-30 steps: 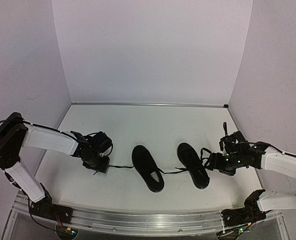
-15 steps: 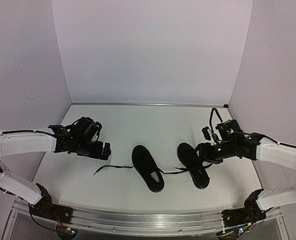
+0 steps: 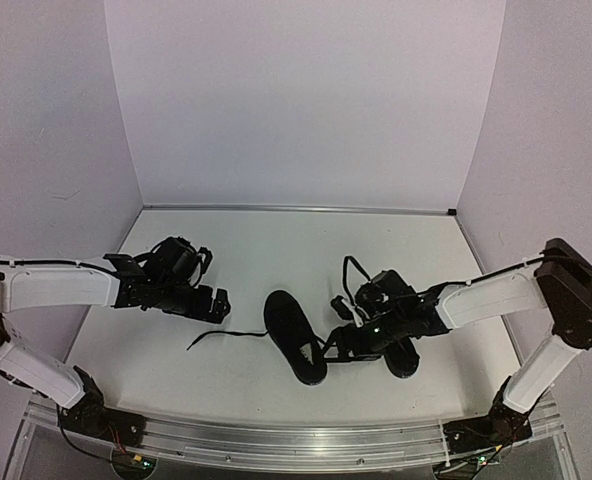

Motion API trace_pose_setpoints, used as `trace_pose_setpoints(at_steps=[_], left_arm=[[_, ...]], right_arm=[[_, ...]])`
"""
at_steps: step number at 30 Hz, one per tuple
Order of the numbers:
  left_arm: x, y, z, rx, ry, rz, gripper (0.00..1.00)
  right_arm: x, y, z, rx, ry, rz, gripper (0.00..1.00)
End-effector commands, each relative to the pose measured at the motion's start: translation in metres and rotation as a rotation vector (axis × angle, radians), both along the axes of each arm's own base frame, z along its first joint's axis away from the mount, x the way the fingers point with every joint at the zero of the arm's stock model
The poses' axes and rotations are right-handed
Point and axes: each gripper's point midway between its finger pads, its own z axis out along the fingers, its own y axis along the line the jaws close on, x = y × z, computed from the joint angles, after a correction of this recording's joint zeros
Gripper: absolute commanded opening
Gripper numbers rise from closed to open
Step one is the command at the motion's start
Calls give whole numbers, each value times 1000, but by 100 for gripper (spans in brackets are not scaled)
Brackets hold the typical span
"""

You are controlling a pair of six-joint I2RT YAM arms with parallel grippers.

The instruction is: Tie the shoes

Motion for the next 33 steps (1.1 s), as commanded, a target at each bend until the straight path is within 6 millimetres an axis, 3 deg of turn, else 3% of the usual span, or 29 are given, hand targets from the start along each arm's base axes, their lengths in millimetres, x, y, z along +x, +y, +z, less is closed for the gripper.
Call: trace_pose_setpoints(at_steps=[1,4,7,14,19,23,28,33], left_arm=[[13,10,30,-38,-139,68,100],[12,10,38,-19,-196,8,100],[2,-2,42,-42,-194,-112,100],[-21,-35,17,-20,-163,-432,99],[-25,-68,2,77,-195,-630,83],[-30,-86,-13,120,-197,-789,66],[-27,-101,-24,136,-239,-894,49],[-28,-118,-27,120,-269,-987,39]], right_arm=[[4,40,18,115,-34,49,77],[-4,53,15,145,-7,70,77],[-8,62,16,163,-1,81,77],[-11,60,36,199,-28,77,77],[-13,57,54,230,-51,73,76],[-9,40,76,206,-126,36,77],[2,8,85,144,-177,-46,77],[9,-24,77,98,-146,-132,77]])
